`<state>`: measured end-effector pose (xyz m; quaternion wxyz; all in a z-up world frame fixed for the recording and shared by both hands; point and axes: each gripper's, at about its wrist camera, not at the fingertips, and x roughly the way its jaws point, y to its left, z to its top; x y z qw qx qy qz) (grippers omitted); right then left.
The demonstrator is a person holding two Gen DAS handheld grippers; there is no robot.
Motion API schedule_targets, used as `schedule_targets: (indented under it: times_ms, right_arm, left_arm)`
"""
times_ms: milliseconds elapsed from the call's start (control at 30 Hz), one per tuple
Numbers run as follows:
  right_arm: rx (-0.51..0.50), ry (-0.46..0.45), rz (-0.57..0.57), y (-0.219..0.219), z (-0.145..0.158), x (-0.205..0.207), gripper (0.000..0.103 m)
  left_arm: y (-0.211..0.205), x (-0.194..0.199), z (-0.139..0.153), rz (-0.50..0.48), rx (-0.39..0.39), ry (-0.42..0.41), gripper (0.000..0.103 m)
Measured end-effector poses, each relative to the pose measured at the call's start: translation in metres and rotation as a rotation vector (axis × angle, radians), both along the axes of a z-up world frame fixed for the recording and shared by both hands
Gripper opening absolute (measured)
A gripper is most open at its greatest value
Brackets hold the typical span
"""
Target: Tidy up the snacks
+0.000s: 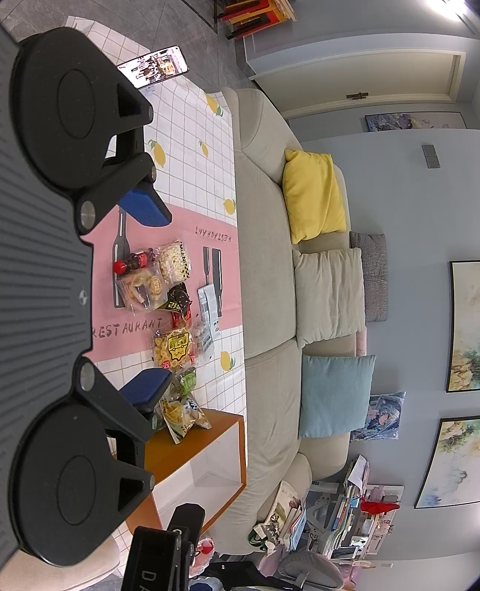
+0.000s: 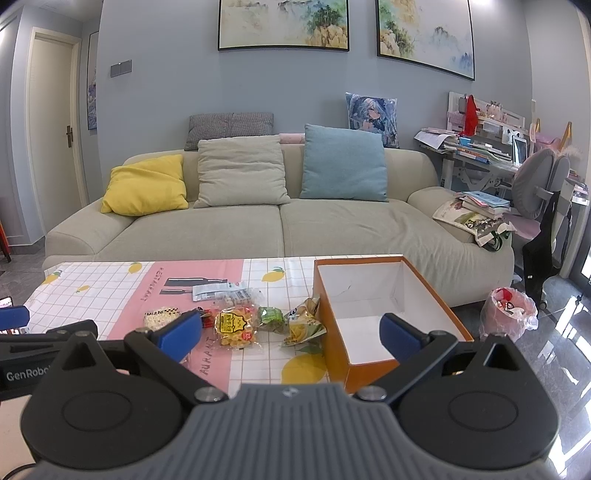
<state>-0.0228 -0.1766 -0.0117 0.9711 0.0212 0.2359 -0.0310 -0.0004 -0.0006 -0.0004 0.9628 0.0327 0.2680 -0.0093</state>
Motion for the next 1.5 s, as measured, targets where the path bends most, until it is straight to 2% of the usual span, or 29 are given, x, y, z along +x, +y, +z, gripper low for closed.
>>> schedule_targets:
  times_ms: [300,333,367,400,500,533,567,633,767,933,967,1033,1100,1233,1300,1367,1400,1433,1500]
  right_arm:
    - [0.027,0.017,0.018,-0.002,-0.006,0.01,0.1]
    - [0.03,0.015,0.023,-0.002,-0.008,0.013,0.1]
    - [0.029,0.012,0.03,-0.003,-0.009,0.015,0.1]
    - [0.027,0.009,0.037,-0.003,-0.012,0.019,0.1]
    - [0.032,0.001,0.076,-0.005,-0.021,0.03,0.1]
    - [0.036,-0.003,0.092,-0.006,-0.024,0.034,0.1]
    - [0.039,-0.004,0.108,-0.006,-0.027,0.038,0.1]
    - [0.033,0.009,0.13,-0.003,-0.033,0.049,0.1]
    - [0.017,0.045,0.17,0.006,-0.042,0.072,0.1]
    - [-0.013,0.095,0.197,0.016,-0.056,0.107,0.089]
    - [-0.007,0.109,0.199,0.016,-0.059,0.113,0.088]
    - [-0.003,0.136,0.199,0.017,-0.066,0.126,0.083]
    - [-0.013,0.159,0.2,0.019,-0.075,0.138,0.083]
    - [-0.021,0.204,0.194,0.02,-0.093,0.162,0.073]
    - [-0.032,0.219,0.182,0.021,-0.103,0.174,0.073]
    - [-0.078,0.222,0.165,0.023,-0.115,0.188,0.073]
    - [-0.105,0.223,0.157,0.024,-0.12,0.194,0.073]
    - [-0.133,0.224,0.148,0.025,-0.125,0.2,0.072]
    - [-0.198,0.231,0.133,0.026,-0.138,0.214,0.071]
  left_arm:
    - [0.001,0.008,-0.012,-0.032,-0.043,0.076,0.101]
    - [0.002,0.011,-0.014,-0.032,-0.047,0.094,0.101]
    - [0.002,0.017,-0.017,-0.029,-0.062,0.177,0.101]
    - [0.004,0.022,-0.021,-0.026,-0.065,0.208,0.101]
    - [0.009,0.033,-0.029,-0.024,-0.086,0.266,0.096]
    - [0.011,0.038,-0.033,-0.019,-0.087,0.239,0.094]
    - [0.013,0.043,-0.035,-0.02,-0.1,0.249,0.093]
    - [0.014,0.052,-0.041,-0.03,-0.086,0.266,0.087]
    - [0.021,0.077,-0.051,-0.03,-0.062,0.294,0.082]
    - [0.032,0.11,-0.062,-0.017,-0.117,0.324,0.08]
    - [0.033,0.117,-0.066,-0.01,-0.116,0.329,0.077]
    - [0.037,0.131,-0.076,0.002,-0.106,0.345,0.065]
    - [0.038,0.146,-0.091,-0.002,-0.105,0.366,0.063]
    - [0.046,0.169,-0.116,0.057,-0.188,0.4,0.056]
    - [0.042,0.177,-0.122,0.069,-0.188,0.378,0.057]
    - [0.035,0.189,-0.124,0.055,-0.216,0.355,0.066]
    - [0.034,0.195,-0.127,0.061,-0.22,0.36,0.075]
    - [0.034,0.201,-0.131,0.068,-0.233,0.362,0.08]
    - [0.032,0.209,-0.137,0.075,-0.224,0.372,0.081]
